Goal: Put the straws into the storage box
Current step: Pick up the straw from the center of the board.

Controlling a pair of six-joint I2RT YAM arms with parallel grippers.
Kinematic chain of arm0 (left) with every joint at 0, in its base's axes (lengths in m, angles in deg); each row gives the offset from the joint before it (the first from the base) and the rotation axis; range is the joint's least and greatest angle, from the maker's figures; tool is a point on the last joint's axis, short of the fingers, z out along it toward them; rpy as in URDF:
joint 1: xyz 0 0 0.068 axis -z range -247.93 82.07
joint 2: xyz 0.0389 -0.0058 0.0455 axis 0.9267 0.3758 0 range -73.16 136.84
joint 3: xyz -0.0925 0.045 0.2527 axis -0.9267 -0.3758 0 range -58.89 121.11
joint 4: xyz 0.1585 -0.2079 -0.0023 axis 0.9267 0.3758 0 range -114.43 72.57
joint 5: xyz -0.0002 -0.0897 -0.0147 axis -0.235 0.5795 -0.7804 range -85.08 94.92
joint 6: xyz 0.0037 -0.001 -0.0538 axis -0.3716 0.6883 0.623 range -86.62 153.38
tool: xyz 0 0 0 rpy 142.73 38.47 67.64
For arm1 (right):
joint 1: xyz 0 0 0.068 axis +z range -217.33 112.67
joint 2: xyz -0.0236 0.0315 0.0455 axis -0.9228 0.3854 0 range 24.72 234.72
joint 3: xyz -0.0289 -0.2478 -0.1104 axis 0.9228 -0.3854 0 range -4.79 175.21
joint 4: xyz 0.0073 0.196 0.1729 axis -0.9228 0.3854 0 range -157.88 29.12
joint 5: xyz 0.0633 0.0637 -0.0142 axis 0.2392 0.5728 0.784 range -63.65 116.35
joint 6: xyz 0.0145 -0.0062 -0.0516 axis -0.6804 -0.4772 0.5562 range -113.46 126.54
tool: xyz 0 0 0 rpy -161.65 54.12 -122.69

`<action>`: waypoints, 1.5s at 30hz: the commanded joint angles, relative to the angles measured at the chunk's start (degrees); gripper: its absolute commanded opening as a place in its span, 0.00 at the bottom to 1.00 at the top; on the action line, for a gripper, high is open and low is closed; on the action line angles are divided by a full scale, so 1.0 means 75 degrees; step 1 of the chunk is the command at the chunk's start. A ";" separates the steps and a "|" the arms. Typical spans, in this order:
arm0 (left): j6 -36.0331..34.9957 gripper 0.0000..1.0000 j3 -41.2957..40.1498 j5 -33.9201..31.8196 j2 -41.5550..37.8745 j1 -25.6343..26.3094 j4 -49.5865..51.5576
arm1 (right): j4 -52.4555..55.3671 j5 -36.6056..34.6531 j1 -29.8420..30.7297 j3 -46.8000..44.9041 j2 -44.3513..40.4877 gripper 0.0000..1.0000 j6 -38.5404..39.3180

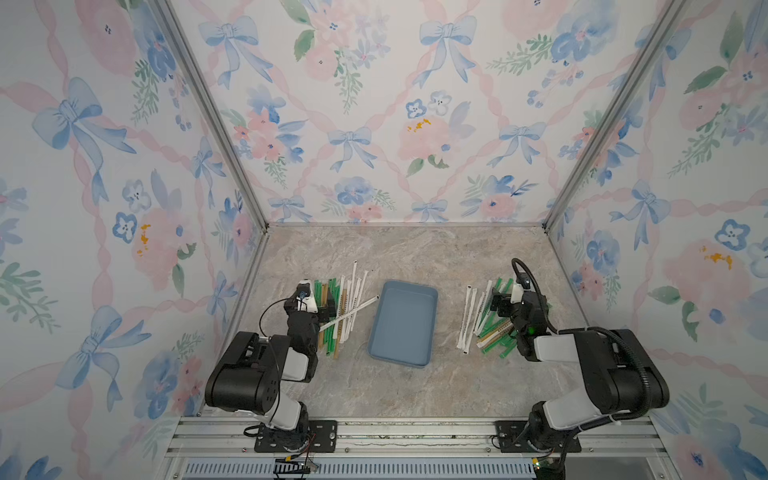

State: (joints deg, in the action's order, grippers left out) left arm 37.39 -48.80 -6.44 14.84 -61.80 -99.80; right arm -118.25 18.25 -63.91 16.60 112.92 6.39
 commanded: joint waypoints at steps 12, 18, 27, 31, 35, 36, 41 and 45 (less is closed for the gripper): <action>-0.0146 0.98 0.0131 -0.0050 0.0107 0.0039 -0.0184 | -0.0187 0.0051 0.0013 0.0137 0.0063 0.97 0.0007; -0.0136 0.98 0.0132 -0.0056 0.0115 0.0035 -0.0181 | -0.0164 0.0137 -0.0031 0.0150 0.0052 0.97 -0.0020; -0.0128 0.98 0.0142 -0.0027 0.0115 0.0015 -0.0181 | -0.0163 0.0160 -0.0054 0.0148 0.0052 0.97 -0.0033; 0.0003 0.98 0.0098 0.0125 0.0092 -0.0101 -0.0181 | -0.0174 0.0171 -0.0059 0.0142 0.0052 0.97 -0.0040; 0.0248 0.98 0.0208 -0.0357 -0.0418 -0.0199 0.0338 | 0.1978 -0.0041 -0.0061 0.1089 -0.0692 0.99 -0.0103; 0.0302 0.98 0.0283 -0.0611 -0.0773 -0.0166 0.0768 | 0.3415 -0.0057 -0.0058 0.1642 -0.0964 0.98 -0.0113; 0.0920 0.98 0.0731 -0.1391 -0.2498 0.0044 0.2864 | 0.6766 0.0085 0.0101 0.3601 -0.1206 0.96 -0.0151; 0.1548 0.97 0.1478 -0.1319 -0.3487 0.0238 0.5185 | 0.7584 0.0078 0.0554 0.4023 -0.1595 0.95 -0.0359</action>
State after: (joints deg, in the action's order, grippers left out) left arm 44.34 -40.78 -14.94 -8.13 -61.01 -75.78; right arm -75.60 18.54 -62.19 46.02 102.43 5.19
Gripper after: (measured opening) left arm 0.973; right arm 0.952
